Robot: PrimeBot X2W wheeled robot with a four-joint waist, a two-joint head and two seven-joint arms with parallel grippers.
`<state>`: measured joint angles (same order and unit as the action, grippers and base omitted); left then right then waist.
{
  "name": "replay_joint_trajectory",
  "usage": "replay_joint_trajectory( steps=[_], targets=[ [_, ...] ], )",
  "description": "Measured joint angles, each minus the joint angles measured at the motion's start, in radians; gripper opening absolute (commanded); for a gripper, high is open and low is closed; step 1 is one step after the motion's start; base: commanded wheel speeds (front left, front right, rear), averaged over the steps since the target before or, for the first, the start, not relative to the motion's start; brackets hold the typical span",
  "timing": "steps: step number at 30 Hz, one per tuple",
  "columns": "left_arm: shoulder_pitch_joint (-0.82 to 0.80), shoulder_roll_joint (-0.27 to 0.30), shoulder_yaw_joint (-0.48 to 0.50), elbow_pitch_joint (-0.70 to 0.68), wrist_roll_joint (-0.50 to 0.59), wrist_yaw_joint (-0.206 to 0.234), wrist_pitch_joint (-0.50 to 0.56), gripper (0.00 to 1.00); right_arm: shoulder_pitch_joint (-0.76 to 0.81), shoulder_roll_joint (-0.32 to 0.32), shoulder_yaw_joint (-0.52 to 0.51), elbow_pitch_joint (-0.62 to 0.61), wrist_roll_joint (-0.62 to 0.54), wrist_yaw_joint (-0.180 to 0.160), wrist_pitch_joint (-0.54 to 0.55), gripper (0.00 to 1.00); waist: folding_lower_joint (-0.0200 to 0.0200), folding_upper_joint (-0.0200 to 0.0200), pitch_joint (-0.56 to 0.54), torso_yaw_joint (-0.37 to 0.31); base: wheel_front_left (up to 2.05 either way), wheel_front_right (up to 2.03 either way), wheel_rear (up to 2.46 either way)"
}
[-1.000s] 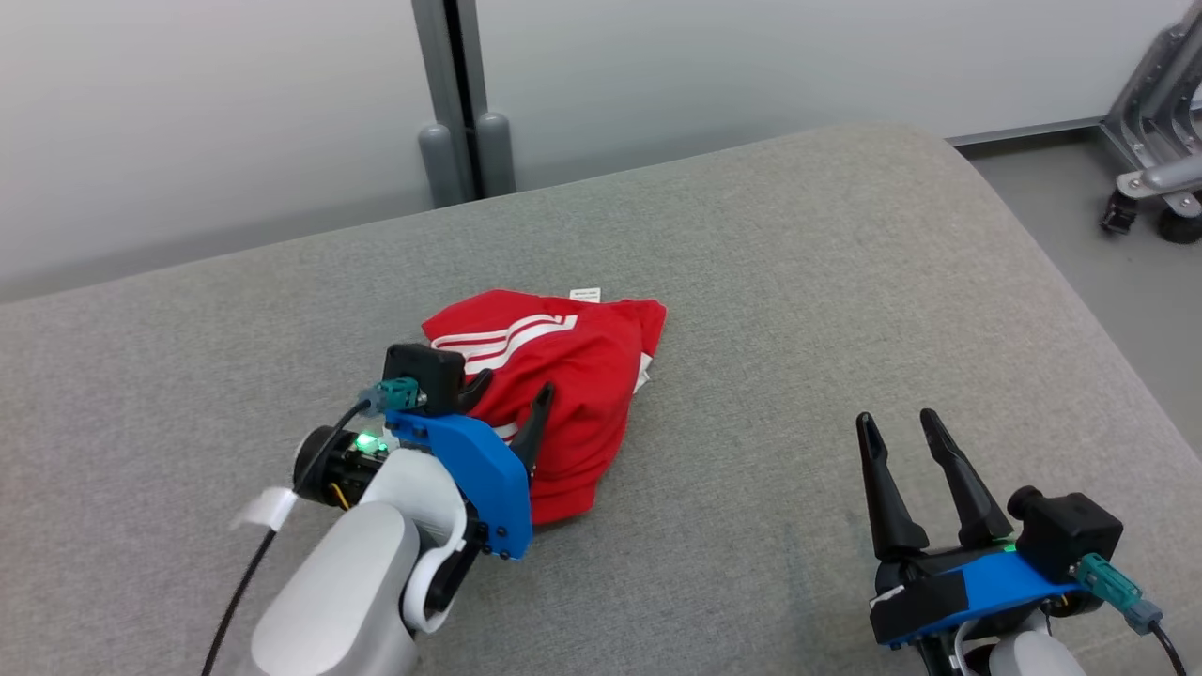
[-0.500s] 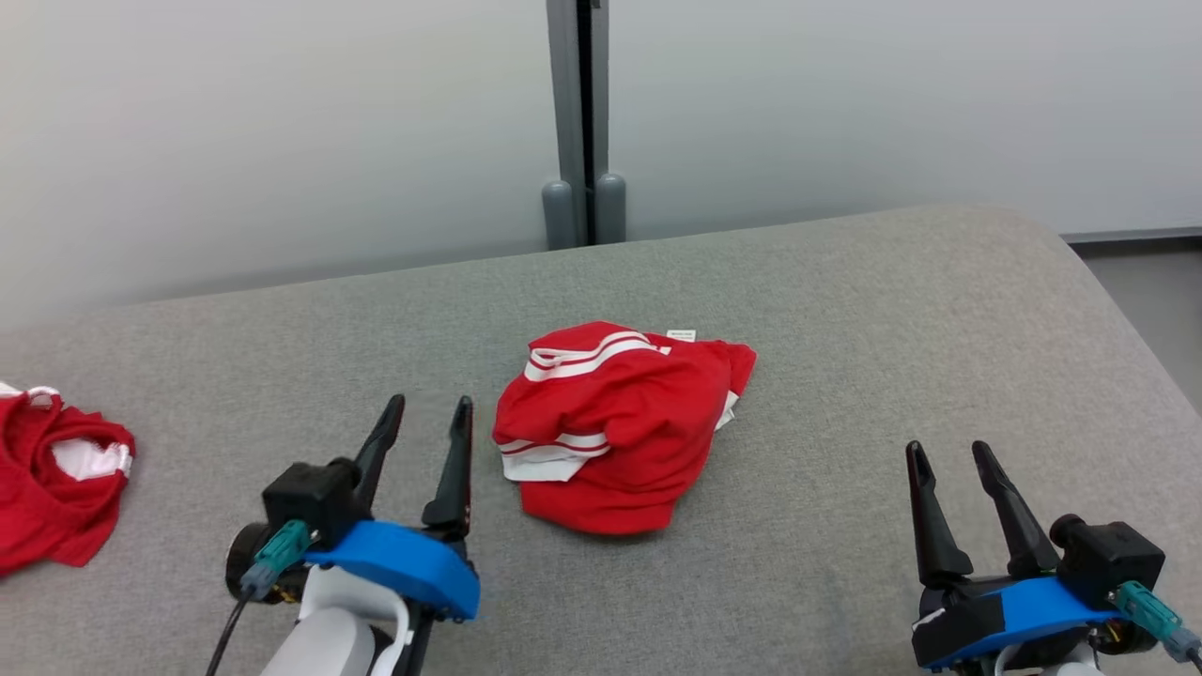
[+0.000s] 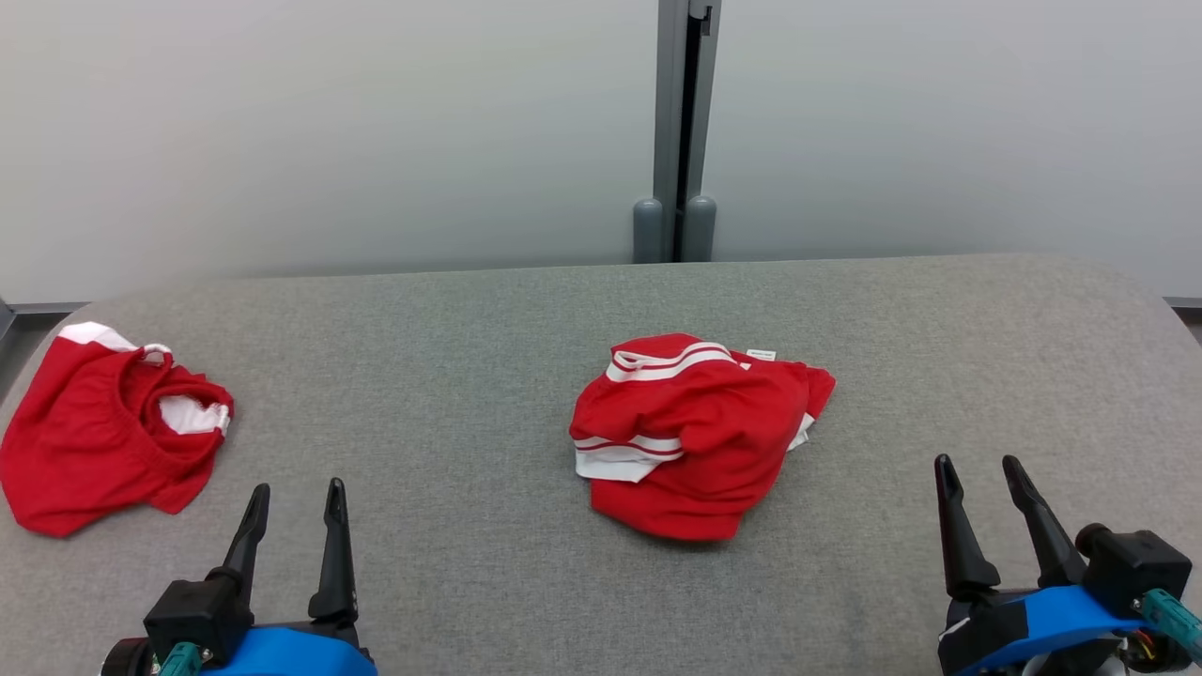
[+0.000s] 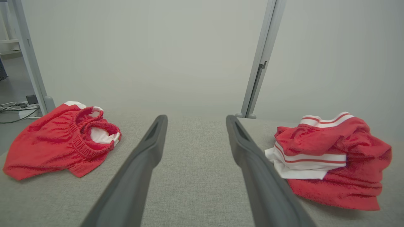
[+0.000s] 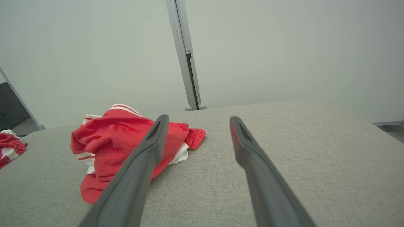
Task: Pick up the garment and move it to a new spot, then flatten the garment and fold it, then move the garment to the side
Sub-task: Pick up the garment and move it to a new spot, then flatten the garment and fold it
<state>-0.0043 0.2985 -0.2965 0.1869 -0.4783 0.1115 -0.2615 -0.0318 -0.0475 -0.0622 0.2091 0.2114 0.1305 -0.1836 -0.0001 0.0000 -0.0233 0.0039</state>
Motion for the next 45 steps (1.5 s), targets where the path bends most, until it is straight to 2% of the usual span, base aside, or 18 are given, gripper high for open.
replay_joint_trajectory(
  steps=[5, 14, 37, 42, 45],
  targets=[
    [0.025, 0.001, -0.002, 0.019, 0.013, 0.021, 0.004, 1.00, 0.006, 0.000, -0.013, 0.010, 0.004, 0.000, 0.027, 1.00, 0.0000, 0.0000, -0.004, 0.028, 0.00, 0.00, 0.00],
    [0.028, 0.008, -0.003, 0.042, 0.013, 0.030, 0.016, 1.00, 0.014, 0.000, -0.026, 0.031, 0.004, 0.000, 0.038, 1.00, 0.0001, 0.0000, -0.005, 0.044, 0.00, 0.00, 0.00],
    [0.028, 0.010, -0.015, 0.007, 0.003, 0.045, 0.024, 1.00, 0.004, 0.000, 0.012, 0.055, 0.025, 0.000, 0.030, 1.00, 0.0001, -0.0001, -0.003, 0.038, 0.00, 0.00, 0.00],
    [0.028, 0.009, -0.019, 0.006, 0.001, 0.040, 0.024, 1.00, -0.044, 0.000, 0.033, 0.036, 0.006, 0.000, 0.068, 1.00, 0.0001, 0.0000, 0.004, 0.050, 0.00, 0.00, 0.00],
    [0.025, 0.009, -0.025, 0.005, -0.002, 0.040, 0.024, 1.00, -0.106, -0.001, 0.079, 0.024, -0.010, 0.000, 0.139, 1.00, 0.0001, 0.0000, 0.013, 0.058, 0.00, 0.00, 0.00]
  ],
)
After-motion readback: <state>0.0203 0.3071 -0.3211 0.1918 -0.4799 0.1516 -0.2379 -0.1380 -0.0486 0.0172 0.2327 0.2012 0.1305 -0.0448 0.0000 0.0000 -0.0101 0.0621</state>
